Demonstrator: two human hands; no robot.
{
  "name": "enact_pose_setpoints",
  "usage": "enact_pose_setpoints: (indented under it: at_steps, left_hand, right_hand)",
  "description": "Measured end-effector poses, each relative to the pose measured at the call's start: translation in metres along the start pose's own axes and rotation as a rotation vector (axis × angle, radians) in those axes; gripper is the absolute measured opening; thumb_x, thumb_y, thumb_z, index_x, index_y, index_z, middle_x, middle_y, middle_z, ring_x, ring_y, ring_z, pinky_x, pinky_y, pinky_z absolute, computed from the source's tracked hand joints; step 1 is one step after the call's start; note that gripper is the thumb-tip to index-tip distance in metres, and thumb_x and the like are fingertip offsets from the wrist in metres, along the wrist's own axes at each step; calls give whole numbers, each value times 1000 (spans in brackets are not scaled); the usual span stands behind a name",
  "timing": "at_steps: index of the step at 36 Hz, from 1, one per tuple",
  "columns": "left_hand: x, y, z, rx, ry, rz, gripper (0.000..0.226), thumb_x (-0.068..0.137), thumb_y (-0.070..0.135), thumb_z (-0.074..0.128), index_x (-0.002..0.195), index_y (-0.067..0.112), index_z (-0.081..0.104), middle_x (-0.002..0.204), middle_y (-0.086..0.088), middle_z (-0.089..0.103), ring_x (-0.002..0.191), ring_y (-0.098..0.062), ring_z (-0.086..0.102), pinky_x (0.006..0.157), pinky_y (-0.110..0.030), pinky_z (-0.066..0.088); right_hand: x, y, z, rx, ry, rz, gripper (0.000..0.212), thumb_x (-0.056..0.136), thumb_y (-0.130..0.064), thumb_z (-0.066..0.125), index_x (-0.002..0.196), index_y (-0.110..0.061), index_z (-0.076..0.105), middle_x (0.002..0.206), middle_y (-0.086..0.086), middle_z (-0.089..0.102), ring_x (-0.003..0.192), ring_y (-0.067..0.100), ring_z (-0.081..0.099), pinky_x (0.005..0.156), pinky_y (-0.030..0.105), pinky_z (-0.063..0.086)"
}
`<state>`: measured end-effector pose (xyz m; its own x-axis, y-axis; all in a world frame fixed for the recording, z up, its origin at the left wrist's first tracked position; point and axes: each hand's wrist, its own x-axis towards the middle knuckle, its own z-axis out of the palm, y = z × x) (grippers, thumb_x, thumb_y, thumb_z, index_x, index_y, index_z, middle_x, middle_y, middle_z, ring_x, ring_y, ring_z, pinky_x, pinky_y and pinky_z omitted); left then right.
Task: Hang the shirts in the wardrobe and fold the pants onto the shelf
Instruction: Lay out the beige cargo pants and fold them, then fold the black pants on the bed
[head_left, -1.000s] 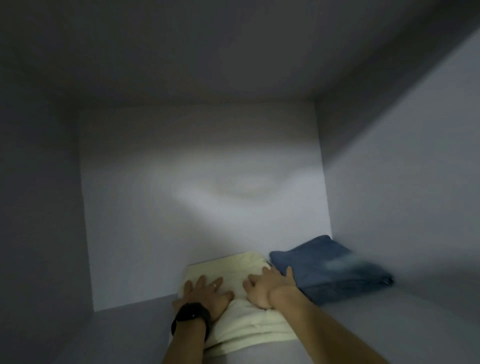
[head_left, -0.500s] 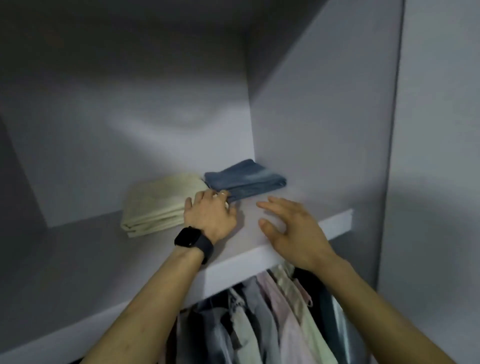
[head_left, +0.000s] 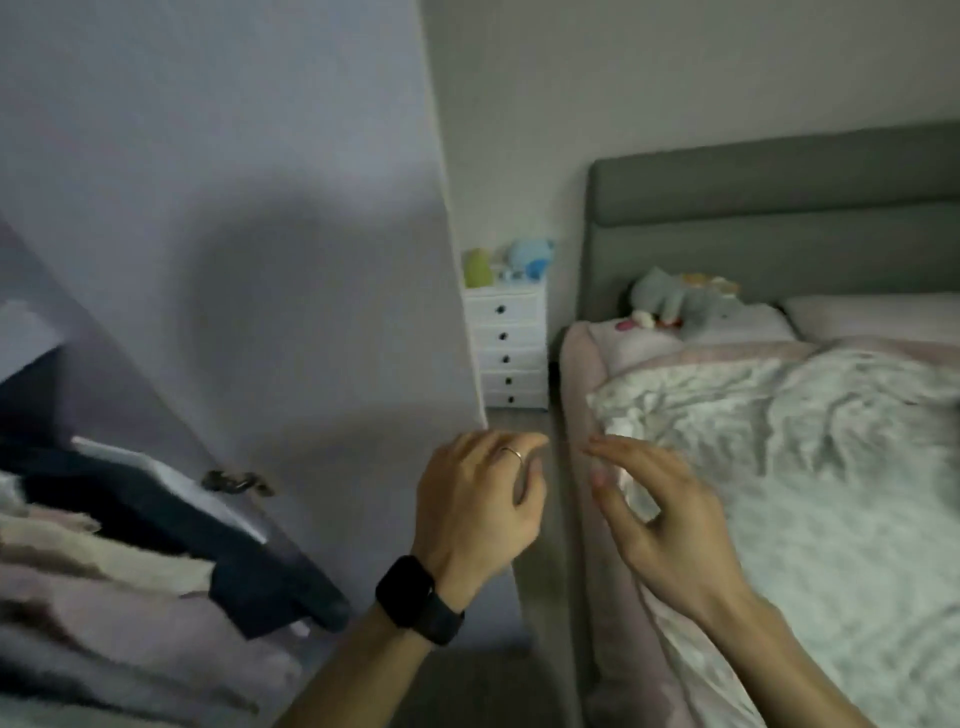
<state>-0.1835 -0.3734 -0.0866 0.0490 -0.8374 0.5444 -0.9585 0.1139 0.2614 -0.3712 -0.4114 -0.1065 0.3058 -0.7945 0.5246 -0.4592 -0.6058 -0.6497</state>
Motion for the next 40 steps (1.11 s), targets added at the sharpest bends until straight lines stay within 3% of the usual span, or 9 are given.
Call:
enact_pose_setpoints:
  at_steps: [4,10,18,23,27,34,40]
  left_hand:
    - [38,87,60,-70,-148,147,27,91,35,57,113,31,71,106,10,71,96,-18,62,77,-31,51]
    - [59,218,150,-105,-433,352,32,95,40,48,123,35,63,119,11,67,113,-19,56,95,-36,41]
    - [57,336,228,-181,-661,525,35,98,40,44,130,36,56,125,9,65,118,-20,55,96,-36,39]
    - [52,406,273,-190,-766,620,34,98,39,44,130,35,55,126,8,65,118,-20,55,97,-36,38]
    - [46,452,316,-144,-859,700,37,98,37,41,131,32,55,127,6,64,119,-21,54,99,-37,39]
    - [11,516,431,-21,-1047,901,42,98,33,41,140,32,49,139,6,54,128,-18,47,105,-35,36]
    - [-37,551,554,99,-1127,1108,48,98,35,42,146,31,42,143,3,47,132,-20,43,108,-38,34]
  right_hand:
    - [-24,59,-73,-199,114,143,26,96,-28,60,119,-26,73,123,-10,69,115,15,63,96,27,47]
    - [-96,120,-180,-398,306,454,24,98,-27,64,120,-30,71,123,-14,68,115,19,58,91,26,42]
    - [-181,160,-267,-531,401,825,29,99,-38,58,127,-34,66,129,-17,62,119,16,53,87,24,38]
    - [-232,189,-305,-565,438,1025,35,99,-42,56,133,-35,62,133,-18,59,125,14,48,94,25,39]
    - [-264,219,-324,-552,422,1179,40,100,-44,54,139,-37,56,138,-17,55,131,13,42,100,31,44]
    - [-336,317,-327,-525,322,1500,50,101,-48,48,150,-37,43,153,-14,44,141,18,34,110,32,37]
    - [-408,433,-286,-375,137,1759,59,101,-52,39,157,-37,25,167,-1,20,153,27,15,121,39,24]
